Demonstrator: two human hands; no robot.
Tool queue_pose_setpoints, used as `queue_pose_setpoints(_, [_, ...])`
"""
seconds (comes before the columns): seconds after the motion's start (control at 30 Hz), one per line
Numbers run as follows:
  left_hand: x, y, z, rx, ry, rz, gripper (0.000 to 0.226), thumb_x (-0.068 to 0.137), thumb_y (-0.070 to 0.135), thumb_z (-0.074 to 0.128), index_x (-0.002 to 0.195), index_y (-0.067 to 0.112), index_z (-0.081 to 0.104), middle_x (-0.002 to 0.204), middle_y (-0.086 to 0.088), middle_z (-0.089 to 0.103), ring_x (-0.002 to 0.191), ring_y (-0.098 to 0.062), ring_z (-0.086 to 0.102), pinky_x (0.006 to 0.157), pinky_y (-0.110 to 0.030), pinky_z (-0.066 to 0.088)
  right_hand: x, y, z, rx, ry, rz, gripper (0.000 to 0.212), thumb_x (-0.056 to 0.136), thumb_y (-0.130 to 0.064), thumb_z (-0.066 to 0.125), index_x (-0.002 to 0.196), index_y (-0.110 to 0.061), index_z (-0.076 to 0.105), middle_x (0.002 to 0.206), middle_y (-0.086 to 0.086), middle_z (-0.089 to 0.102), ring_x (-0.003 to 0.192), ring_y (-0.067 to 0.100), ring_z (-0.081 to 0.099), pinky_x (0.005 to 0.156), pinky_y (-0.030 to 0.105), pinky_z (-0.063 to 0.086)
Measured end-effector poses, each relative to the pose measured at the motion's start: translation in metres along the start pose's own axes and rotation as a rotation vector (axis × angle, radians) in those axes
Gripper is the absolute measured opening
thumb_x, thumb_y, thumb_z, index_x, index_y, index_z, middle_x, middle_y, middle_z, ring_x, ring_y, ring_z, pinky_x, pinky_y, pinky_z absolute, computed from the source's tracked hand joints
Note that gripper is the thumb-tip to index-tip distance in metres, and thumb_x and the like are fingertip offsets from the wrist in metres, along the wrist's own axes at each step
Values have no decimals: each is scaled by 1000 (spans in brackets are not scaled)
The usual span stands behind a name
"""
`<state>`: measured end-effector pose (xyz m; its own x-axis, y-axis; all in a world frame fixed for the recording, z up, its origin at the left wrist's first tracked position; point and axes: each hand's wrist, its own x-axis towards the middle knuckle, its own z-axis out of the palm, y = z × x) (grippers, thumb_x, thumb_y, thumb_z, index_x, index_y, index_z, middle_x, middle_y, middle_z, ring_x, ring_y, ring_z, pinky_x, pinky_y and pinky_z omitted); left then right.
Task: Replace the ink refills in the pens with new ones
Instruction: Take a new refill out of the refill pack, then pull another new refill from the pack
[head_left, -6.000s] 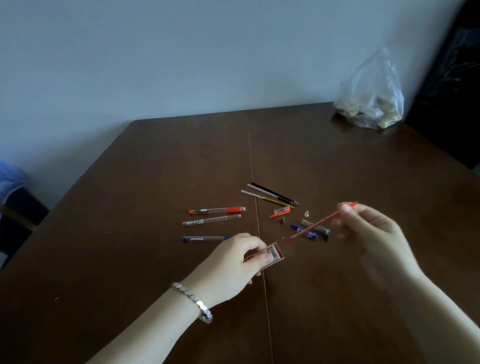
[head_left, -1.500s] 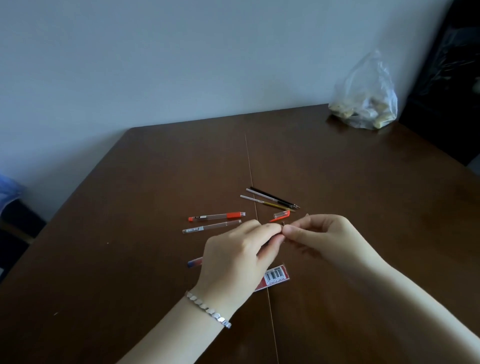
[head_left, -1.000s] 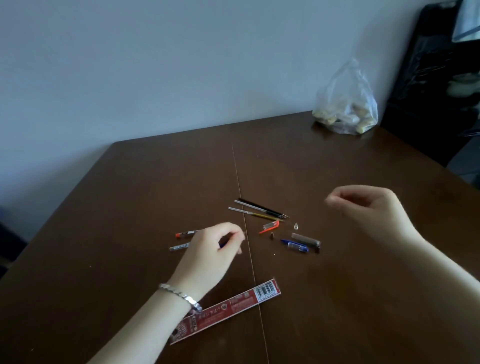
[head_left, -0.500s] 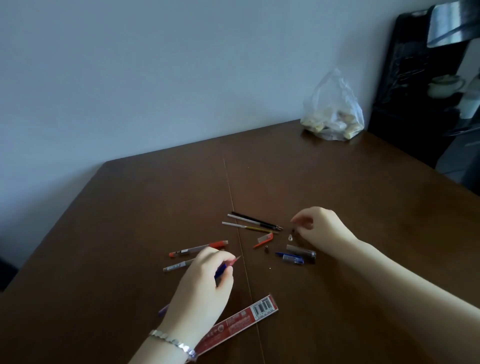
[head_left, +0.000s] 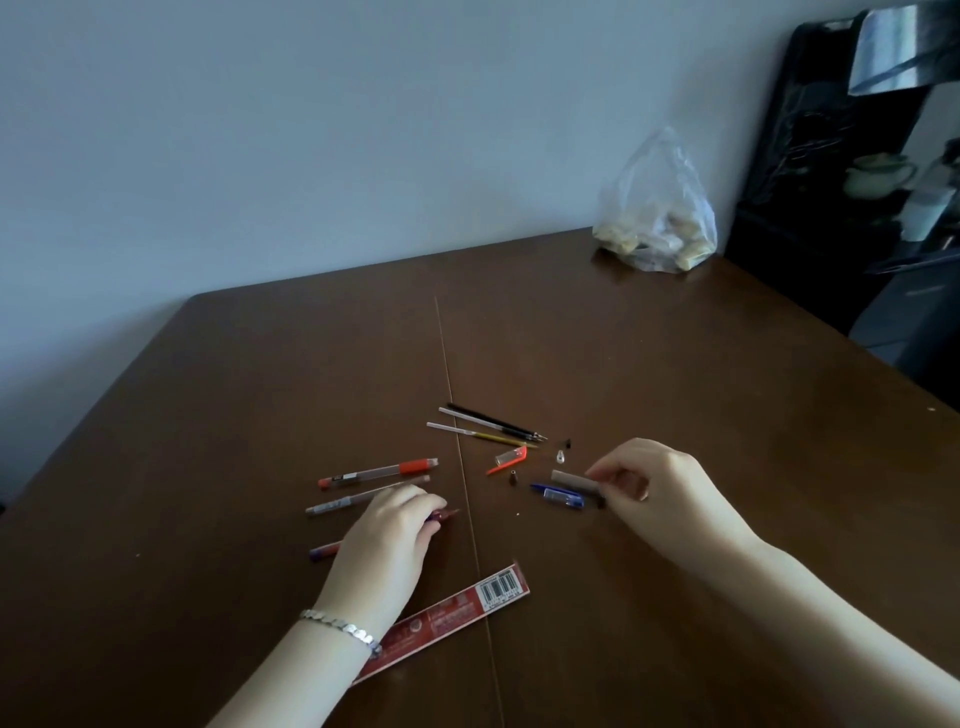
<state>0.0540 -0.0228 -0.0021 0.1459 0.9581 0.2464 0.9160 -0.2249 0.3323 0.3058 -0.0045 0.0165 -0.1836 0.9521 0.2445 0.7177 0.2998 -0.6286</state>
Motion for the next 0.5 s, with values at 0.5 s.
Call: queue_pose_setpoints(0.5, [-9,-23,-37,121,118,-89,22,83,17,60,105,16,63,104,-2,65,97,-19,58,81,-32,50,2,-33,35,34,-146,-119,23,78,-3,59,87,-20,72,80,-17,57,75,-1,54,67,1,38])
